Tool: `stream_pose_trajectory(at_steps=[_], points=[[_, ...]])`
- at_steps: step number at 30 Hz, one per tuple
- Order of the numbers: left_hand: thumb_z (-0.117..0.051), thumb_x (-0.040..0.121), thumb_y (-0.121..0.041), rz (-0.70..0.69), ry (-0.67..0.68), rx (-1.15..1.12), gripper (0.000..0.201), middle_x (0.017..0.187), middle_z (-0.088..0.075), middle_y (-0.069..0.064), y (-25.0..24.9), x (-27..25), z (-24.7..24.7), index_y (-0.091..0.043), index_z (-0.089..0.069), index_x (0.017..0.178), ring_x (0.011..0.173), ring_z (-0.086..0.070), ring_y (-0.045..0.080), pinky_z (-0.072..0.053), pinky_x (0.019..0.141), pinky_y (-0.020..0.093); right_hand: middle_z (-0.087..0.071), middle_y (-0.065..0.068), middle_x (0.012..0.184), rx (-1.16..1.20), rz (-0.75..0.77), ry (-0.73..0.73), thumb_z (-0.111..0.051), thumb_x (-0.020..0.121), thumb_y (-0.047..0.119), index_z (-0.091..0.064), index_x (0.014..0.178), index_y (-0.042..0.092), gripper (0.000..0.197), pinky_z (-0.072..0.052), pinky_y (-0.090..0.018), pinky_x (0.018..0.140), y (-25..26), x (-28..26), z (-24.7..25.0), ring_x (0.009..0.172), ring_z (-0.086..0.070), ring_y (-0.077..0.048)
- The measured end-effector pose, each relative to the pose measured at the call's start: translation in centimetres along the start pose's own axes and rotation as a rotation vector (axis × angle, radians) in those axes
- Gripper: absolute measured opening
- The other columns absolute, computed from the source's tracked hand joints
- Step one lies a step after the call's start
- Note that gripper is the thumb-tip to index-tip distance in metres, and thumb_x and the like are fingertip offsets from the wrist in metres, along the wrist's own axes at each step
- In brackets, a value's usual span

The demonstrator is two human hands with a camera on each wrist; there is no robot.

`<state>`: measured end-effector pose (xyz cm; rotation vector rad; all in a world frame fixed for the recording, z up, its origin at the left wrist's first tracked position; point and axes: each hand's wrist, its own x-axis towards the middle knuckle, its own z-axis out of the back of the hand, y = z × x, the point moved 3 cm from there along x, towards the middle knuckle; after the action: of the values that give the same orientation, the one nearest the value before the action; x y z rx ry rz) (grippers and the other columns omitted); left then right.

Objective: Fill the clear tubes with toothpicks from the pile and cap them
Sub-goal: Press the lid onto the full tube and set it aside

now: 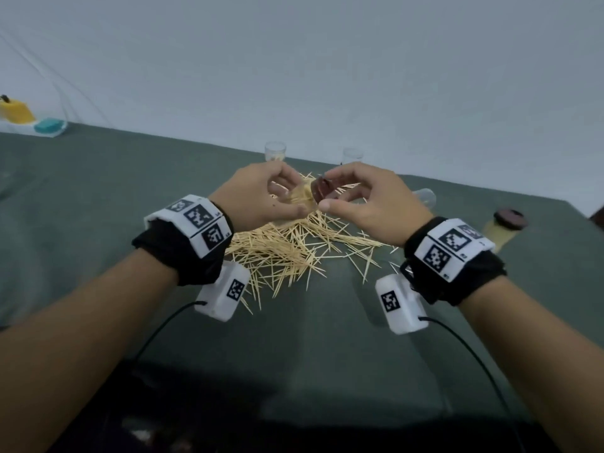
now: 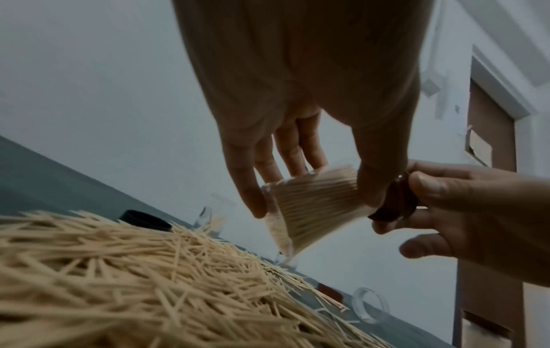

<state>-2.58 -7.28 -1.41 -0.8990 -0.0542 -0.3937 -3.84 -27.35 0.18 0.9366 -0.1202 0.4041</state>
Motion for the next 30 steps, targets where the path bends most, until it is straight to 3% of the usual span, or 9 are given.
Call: stream_pose_trajectory(at_steps=[3,7,12,15,18,22,24,26,30], points=[[-0.083,0.071,-0.039,-0.020,0.008,-0.011,0.043,0.105,-0.065,-0.015,-0.4,0.2,-0.7,-0.027,-0.062,0.108,0.095,-0.063,-0.002,-0.047,0.072,0.007,-0.070,0.014,0.103,0.008,-0.012,0.008,-0.083,0.074,0.032,-0.066,0.104,0.033,0.034,-0.060,-0.032,0.074,-0.3,-0.2,0.1,0.083,-0.069,-0.007],[-0.082,0.070,-0.045,-0.040,0.006,-0.015,0.044,0.108,-0.066,-0.013,-0.1,0.3,-1.0,-0.031,-0.063,0.107,0.099,-0.064,0.003,-0.051,0.082,0.021,-0.069,0.013,0.104,0.050,-0.029,0.020,-0.083,0.074,0.030,-0.067,0.106,0.032,0.035,-0.061,-0.034,0.066,-0.9,-0.3,0.1,0.085,-0.069,-0.012],[-0.077,0.062,-0.064,-0.046,0.042,-0.006,0.059,0.111,-0.066,-0.015,0.3,0.5,-1.6,-0.034,-0.063,0.111,0.102,-0.064,0.003,-0.052,0.087,0.028,-0.069,0.014,0.107,0.044,-0.027,0.014,-0.082,0.074,0.032,-0.067,0.108,0.031,0.037,-0.058,-0.028,0.071,-1.5,-0.5,0.2,0.086,-0.068,-0.014],[-0.079,0.068,-0.058,-0.036,0.052,0.013,0.053,0.111,-0.067,-0.015,0.4,0.6,-2.0,-0.033,-0.063,0.112,0.102,-0.063,0.002,-0.053,0.089,0.031,-0.068,0.015,0.106,0.031,-0.025,0.022,-0.082,0.074,0.034,-0.067,0.108,0.033,0.038,-0.056,-0.026,0.073,-1.7,-0.6,0.1,0.086,-0.068,-0.013],[-0.079,0.073,-0.052,-0.034,0.061,-0.004,0.048,0.108,-0.068,-0.014,0.3,0.6,-2.2,-0.031,-0.063,0.112,0.098,-0.065,0.002,-0.054,0.088,0.031,-0.068,0.014,0.108,0.032,-0.031,0.015,-0.082,0.073,0.036,-0.067,0.111,0.032,0.041,-0.056,-0.027,0.076,-1.8,-0.6,0.1,0.086,-0.068,-0.012],[-0.072,0.068,-0.066,0.012,0.042,-0.135,0.068,0.105,-0.069,-0.009,-0.1,0.5,-2.2,-0.029,-0.056,0.122,0.094,-0.069,0.009,-0.058,0.077,0.034,-0.062,0.014,0.121,0.071,-0.023,0.051,-0.087,0.065,0.038,-0.056,0.124,0.035,0.067,-0.056,-0.031,0.087,-1.7,-1.0,0.5,0.094,-0.067,-0.005],[-0.071,0.075,-0.061,0.046,0.007,-0.212,0.065,0.101,-0.071,-0.003,-0.5,0.6,-2.2,-0.027,-0.048,0.126,0.088,-0.072,0.017,-0.059,0.068,0.037,-0.053,0.015,0.133,0.100,-0.031,0.105,-0.092,0.057,0.038,-0.045,0.131,0.037,0.088,-0.056,-0.035,0.088,-1.8,-1.3,0.4,0.100,-0.066,-0.007],[-0.068,0.085,-0.047,0.071,-0.006,-0.283,0.051,0.094,-0.072,0.004,-1.4,0.8,-2.5,-0.027,-0.045,0.125,0.080,-0.073,0.025,-0.060,0.062,0.041,-0.047,0.014,0.140,0.079,-0.005,0.117,-0.093,0.050,0.043,-0.036,0.133,0.039,0.100,-0.056,-0.038,0.085,-2.0,-1.7,0.3,0.101,-0.064,-0.009],[-0.060,0.094,-0.034,0.071,0.017,-0.372,0.034,0.086,-0.072,0.011,-3.3,1.0,-3.6,-0.027,-0.046,0.124,0.077,-0.072,0.036,-0.060,0.063,0.054,-0.051,0.015,0.135,0.043,0.036,0.020,-0.092,0.051,0.041,-0.033,0.129,0.034,0.098,-0.054,-0.034,0.081,-2.1,-2.2,0.6,0.091,-0.065,-0.007]])
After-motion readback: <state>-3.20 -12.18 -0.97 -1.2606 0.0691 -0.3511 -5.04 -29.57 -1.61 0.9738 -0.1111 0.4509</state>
